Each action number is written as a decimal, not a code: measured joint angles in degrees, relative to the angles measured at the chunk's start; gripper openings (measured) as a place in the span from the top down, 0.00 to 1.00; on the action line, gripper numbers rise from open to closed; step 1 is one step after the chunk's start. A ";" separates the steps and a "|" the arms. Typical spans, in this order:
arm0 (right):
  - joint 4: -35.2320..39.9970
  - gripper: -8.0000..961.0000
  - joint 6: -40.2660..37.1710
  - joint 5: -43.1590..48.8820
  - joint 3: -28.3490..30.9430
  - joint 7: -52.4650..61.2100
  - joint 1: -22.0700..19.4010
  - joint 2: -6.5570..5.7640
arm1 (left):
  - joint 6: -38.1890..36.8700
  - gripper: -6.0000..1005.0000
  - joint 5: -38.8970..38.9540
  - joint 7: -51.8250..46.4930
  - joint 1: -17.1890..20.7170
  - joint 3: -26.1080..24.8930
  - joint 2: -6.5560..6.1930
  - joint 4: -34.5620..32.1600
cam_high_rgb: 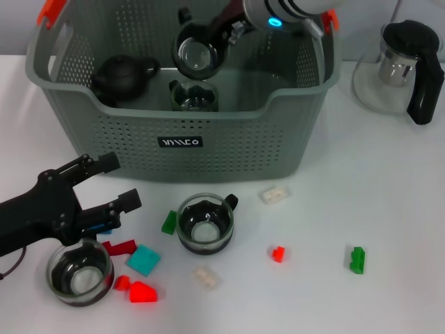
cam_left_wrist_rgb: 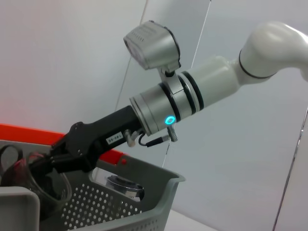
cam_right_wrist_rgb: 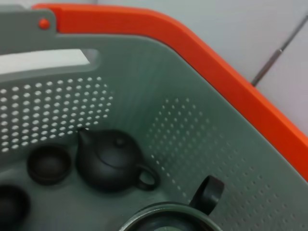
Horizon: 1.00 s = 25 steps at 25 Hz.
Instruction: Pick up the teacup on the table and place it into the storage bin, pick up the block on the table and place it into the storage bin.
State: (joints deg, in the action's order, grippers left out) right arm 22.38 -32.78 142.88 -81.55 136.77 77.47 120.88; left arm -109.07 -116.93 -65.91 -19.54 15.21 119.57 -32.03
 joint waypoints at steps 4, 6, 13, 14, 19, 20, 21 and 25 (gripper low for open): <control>-0.84 0.94 0.90 -0.08 -0.61 0.00 0.13 0.01 | 0.00 0.16 0.07 0.00 -0.02 0.00 0.02 0.23; -0.88 0.94 0.85 -0.12 -0.92 0.00 0.07 0.02 | 0.00 0.16 0.09 0.00 -0.03 0.00 0.04 0.23; -1.43 0.94 0.41 -0.10 -1.31 0.06 -0.24 0.05 | 0.00 0.16 0.13 0.00 0.12 0.00 0.05 0.21; -1.66 0.94 0.46 -0.09 -1.62 0.06 -0.24 0.07 | -0.01 0.16 0.13 0.01 0.15 0.00 0.05 0.21; -3.17 0.94 3.04 -0.26 -3.70 0.05 -0.35 0.54 | 0.00 0.16 0.13 0.03 0.15 0.00 0.05 0.21; -3.50 0.94 3.74 -0.39 -3.97 0.05 -0.34 0.63 | -0.01 0.16 0.13 0.03 0.14 0.00 0.05 0.21; -3.66 0.94 4.11 -0.47 -4.17 0.09 -0.35 0.67 | 0.00 0.16 0.13 0.03 0.14 -0.01 0.05 0.21; -3.92 0.94 5.79 -0.57 -5.19 0.27 -0.48 0.71 | -0.01 0.16 0.13 0.04 0.12 0.00 0.05 0.21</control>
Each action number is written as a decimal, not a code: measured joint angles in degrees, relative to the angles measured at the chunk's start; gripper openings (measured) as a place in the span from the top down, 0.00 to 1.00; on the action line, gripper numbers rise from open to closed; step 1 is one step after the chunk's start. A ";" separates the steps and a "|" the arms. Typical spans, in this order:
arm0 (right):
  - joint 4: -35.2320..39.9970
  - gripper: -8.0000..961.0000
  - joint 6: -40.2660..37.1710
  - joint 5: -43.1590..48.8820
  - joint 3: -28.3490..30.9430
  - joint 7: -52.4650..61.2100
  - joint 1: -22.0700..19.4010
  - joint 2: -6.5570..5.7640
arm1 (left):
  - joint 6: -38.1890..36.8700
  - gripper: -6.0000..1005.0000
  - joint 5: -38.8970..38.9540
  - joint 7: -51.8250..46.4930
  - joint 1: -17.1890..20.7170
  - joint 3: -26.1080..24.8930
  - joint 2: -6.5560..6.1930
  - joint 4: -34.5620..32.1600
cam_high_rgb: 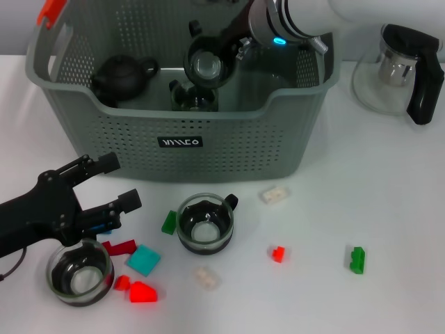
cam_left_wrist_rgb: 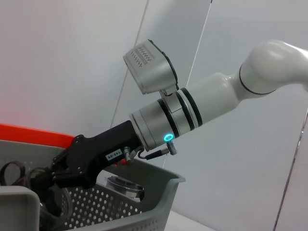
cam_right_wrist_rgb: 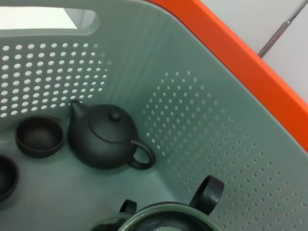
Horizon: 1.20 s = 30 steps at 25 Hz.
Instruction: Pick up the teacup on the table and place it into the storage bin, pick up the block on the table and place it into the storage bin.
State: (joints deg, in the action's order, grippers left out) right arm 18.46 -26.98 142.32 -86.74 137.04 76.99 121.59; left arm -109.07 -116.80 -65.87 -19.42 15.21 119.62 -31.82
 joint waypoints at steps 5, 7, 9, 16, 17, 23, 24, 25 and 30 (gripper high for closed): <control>0.32 0.94 0.40 -0.79 -1.10 -0.21 -0.04 0.07 | 0.00 0.17 0.00 0.02 -0.06 0.00 0.00 0.00; 0.33 0.94 0.88 -2.32 -2.80 -0.32 -0.03 0.07 | 0.00 0.17 0.00 0.03 -0.13 0.00 0.00 0.00; 0.11 0.94 1.66 -4.28 -5.04 -0.34 -0.05 0.07 | 0.06 0.17 0.00 0.03 -0.19 0.00 0.00 0.00; -0.09 0.91 3.30 -8.00 -10.50 -0.31 -1.03 0.15 | 1.24 0.17 0.00 0.04 -0.26 0.05 0.00 0.08; -0.09 0.90 3.31 -8.15 -10.81 -0.14 -1.08 0.15 | 1.26 0.17 0.00 0.04 -0.23 0.06 0.00 0.08; -0.07 0.87 3.26 -8.33 -10.75 0.38 -1.16 0.06 | 1.24 0.17 0.00 0.04 -0.10 0.01 0.00 0.10; -0.02 0.87 3.31 -8.34 -10.73 0.41 -1.15 0.03 | 1.23 0.17 0.00 0.04 -0.06 0.00 0.00 0.12; 0.14 0.86 3.47 -8.35 -10.71 0.44 -1.18 0.00 | 1.23 0.17 0.00 0.04 -0.03 0.00 0.00 0.14; 1.08 0.83 4.12 -8.46 -10.65 0.57 -1.47 -0.22 | 1.25 0.17 0.00 0.04 0.14 0.00 0.00 0.19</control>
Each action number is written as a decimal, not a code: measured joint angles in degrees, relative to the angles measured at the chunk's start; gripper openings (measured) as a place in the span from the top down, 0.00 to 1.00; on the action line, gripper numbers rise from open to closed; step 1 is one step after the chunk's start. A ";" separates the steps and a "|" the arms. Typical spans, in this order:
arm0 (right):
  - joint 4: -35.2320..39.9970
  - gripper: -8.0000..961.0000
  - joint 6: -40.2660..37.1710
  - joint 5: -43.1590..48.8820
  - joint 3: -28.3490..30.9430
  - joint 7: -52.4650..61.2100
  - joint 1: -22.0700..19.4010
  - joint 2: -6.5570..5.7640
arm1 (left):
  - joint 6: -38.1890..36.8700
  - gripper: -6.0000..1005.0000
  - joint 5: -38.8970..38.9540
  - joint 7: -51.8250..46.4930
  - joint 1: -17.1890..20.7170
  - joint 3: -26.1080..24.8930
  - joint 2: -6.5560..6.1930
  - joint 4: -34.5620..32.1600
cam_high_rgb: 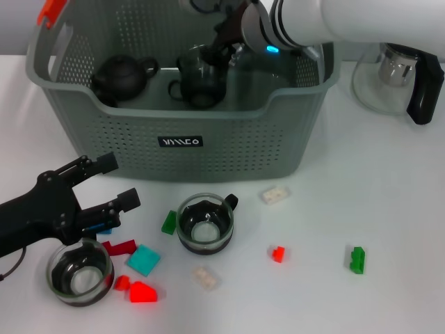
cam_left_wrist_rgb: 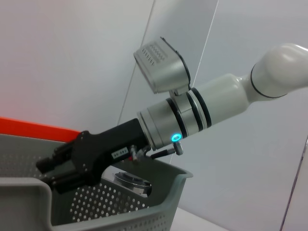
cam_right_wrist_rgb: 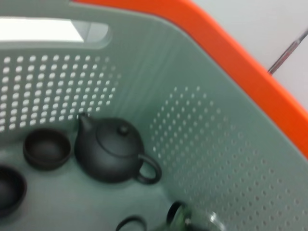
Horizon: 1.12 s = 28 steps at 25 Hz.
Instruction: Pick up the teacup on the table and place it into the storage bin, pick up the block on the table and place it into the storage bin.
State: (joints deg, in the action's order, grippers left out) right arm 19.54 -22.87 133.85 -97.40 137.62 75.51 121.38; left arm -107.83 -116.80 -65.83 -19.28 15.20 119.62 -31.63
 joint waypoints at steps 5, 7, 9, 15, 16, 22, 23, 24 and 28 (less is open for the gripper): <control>7.02 0.49 -1.40 -0.68 1.45 -0.02 -3.13 -0.69 | 0.11 0.17 0.00 0.00 0.16 -0.01 0.00 -0.09; 11.83 0.40 -3.29 -0.68 2.82 -0.37 -5.30 -0.94 | 0.15 0.17 0.00 0.00 0.19 0.00 0.00 -0.12; 15.81 0.32 -5.33 -0.60 3.92 -0.75 -7.27 -1.01 | 0.21 0.17 0.00 0.00 0.25 -0.02 -0.02 -0.10; 33.91 0.19 -14.05 -8.87 7.52 -8.38 -18.01 -1.05 | 0.31 0.17 0.00 0.00 0.28 -0.76 -0.14 -0.03; 36.90 0.19 -15.66 -12.00 8.55 -11.43 -20.42 -1.10 | 0.28 0.17 -0.01 0.00 0.29 -0.79 -0.17 -0.03; 46.27 0.20 -35.58 -40.43 23.32 -33.22 -35.16 -1.19 | 0.16 0.17 -0.01 -0.01 -0.22 -0.78 -0.32 -0.09; 45.26 0.20 -40.48 -44.72 26.87 -36.65 -36.80 -1.23 | 0.16 0.17 -0.01 -0.02 -0.29 -0.80 -0.35 -0.09; 43.24 0.20 -46.83 -48.53 30.31 -40.04 -38.14 -1.29 | 0.17 0.17 -0.01 -0.03 -0.41 -0.82 -0.37 -0.08; 34.59 0.20 -68.38 -54.82 42.31 -48.01 -41.27 -2.64 | 0.30 0.18 -0.01 -0.14 -0.87 -0.57 -0.38 -0.03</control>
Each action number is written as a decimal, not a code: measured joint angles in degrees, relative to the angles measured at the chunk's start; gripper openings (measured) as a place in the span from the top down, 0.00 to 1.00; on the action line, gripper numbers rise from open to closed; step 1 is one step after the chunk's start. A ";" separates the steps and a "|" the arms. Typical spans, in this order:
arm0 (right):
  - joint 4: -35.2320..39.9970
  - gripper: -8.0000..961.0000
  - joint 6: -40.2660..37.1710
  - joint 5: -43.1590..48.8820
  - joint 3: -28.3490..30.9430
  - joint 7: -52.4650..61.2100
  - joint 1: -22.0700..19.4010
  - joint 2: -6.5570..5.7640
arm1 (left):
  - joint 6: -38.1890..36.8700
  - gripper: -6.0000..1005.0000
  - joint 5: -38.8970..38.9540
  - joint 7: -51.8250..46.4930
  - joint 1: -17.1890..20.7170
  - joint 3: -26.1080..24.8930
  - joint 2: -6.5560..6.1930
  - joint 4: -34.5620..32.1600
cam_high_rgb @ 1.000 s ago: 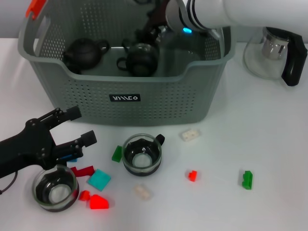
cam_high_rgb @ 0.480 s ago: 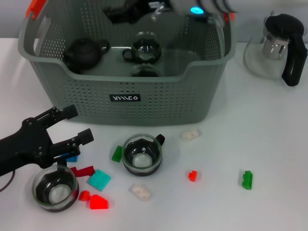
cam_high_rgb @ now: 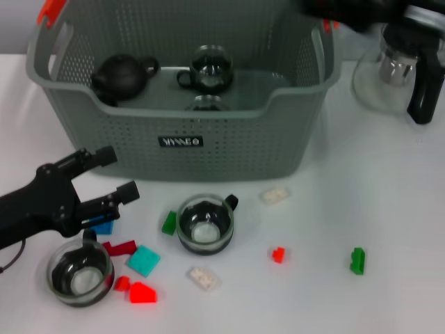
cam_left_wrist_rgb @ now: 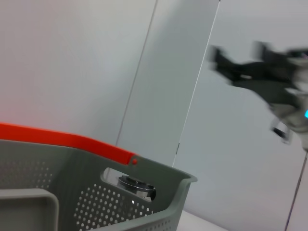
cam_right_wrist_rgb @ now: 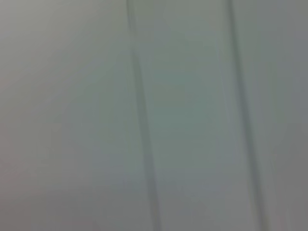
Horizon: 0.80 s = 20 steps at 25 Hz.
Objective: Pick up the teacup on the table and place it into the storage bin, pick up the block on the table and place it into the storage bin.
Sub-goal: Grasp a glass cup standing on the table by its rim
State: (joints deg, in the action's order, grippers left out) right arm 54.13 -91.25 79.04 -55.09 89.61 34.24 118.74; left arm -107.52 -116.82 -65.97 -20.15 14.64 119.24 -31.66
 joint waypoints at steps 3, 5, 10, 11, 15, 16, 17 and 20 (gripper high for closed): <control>-2.09 0.20 -11.35 0.89 4.78 -1.82 -2.95 -1.45 | 0.02 0.18 -0.05 -0.07 -0.18 0.12 -0.03 0.02; -1.94 0.20 -17.16 1.70 5.90 -3.27 -5.62 -2.24 | 0.01 0.18 -0.16 -0.07 -0.25 0.17 -0.07 0.02; -3.30 0.20 -20.94 8.82 6.82 -10.97 -13.11 -2.21 | -0.14 0.18 -0.24 0.05 -0.09 -0.07 -0.15 -0.17; -4.39 0.20 -20.69 11.49 7.23 -13.98 -14.27 -1.86 | -0.10 0.18 -0.24 0.06 0.02 -0.11 -0.16 -0.22; -13.93 0.20 -17.02 19.53 10.60 -26.47 -16.07 -0.63 | -0.05 0.18 -0.34 0.11 0.11 0.17 -0.19 -0.34; -18.96 0.20 -15.16 21.32 12.26 -30.18 -15.86 -0.66 | -0.14 0.18 -0.38 0.11 0.10 0.27 -0.21 -0.43; -18.96 0.20 -15.16 21.32 12.26 -30.18 -15.86 -0.66 | -0.85 0.18 -0.46 0.09 0.10 0.40 -0.26 -0.87; -22.47 0.20 -14.02 22.16 12.86 -32.74 -15.51 -0.90 | -4.61 0.18 -0.63 -2.08 0.40 0.65 -0.58 -4.53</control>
State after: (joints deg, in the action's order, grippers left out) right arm 31.65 -105.27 101.20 -42.23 56.87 18.73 117.84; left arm -112.14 -117.45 -68.05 -19.75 15.29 118.67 -36.19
